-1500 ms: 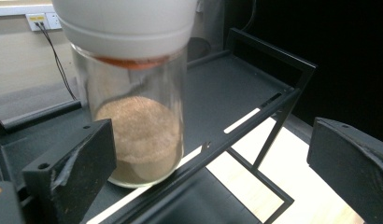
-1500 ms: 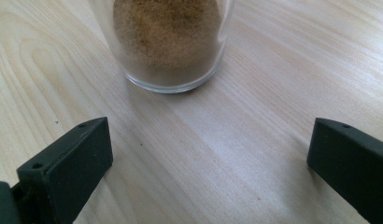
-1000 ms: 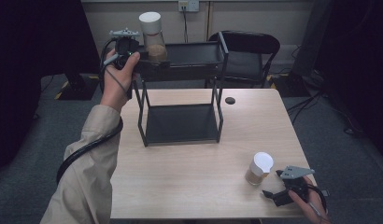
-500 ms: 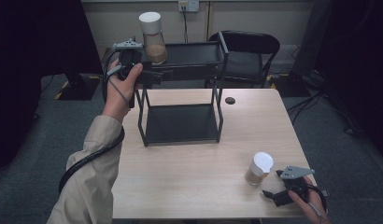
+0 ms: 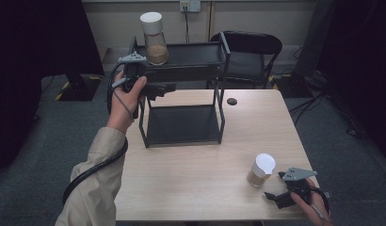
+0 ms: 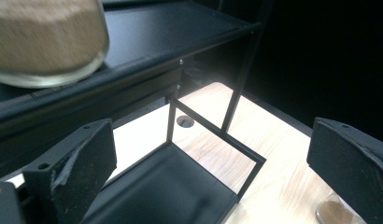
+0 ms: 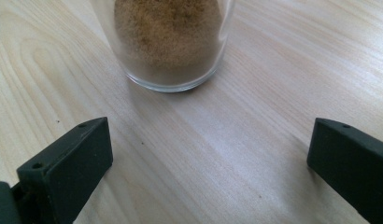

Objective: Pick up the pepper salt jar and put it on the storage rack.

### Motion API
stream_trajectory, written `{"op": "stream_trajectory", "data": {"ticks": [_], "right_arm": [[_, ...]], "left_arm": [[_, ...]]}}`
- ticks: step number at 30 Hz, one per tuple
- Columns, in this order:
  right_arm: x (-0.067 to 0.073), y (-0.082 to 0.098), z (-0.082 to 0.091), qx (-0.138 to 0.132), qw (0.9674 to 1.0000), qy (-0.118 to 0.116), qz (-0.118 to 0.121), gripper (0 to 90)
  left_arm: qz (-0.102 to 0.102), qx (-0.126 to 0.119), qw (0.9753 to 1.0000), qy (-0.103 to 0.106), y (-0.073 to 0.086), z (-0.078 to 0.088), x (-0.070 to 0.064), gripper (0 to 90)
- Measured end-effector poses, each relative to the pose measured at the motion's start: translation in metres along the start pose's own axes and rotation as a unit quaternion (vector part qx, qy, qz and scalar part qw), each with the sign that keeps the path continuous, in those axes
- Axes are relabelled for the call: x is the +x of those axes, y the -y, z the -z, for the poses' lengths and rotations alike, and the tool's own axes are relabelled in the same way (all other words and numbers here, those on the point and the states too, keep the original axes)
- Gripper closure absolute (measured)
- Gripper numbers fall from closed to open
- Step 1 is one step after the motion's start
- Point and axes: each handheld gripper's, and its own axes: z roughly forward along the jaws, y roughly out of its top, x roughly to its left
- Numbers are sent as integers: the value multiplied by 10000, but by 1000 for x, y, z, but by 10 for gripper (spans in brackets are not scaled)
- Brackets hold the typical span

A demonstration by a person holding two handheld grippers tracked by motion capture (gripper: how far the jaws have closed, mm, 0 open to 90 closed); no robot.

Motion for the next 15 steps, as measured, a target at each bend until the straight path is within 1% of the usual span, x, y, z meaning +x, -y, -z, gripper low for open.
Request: {"op": "stream_trajectory", "data": {"ticks": [3,8,15], "right_arm": [[0,0,0,0,10000,-4,4,0],[0,0,0,-1,10000,-4,6,0],[0,0,0,-1,10000,-4,6,0]], "left_arm": [[10,51,10000,2,5,-2,0,7],[43,47,10000,24,14,-3,0,7],[72,105,9999,61,26,-8,0,7]]}}
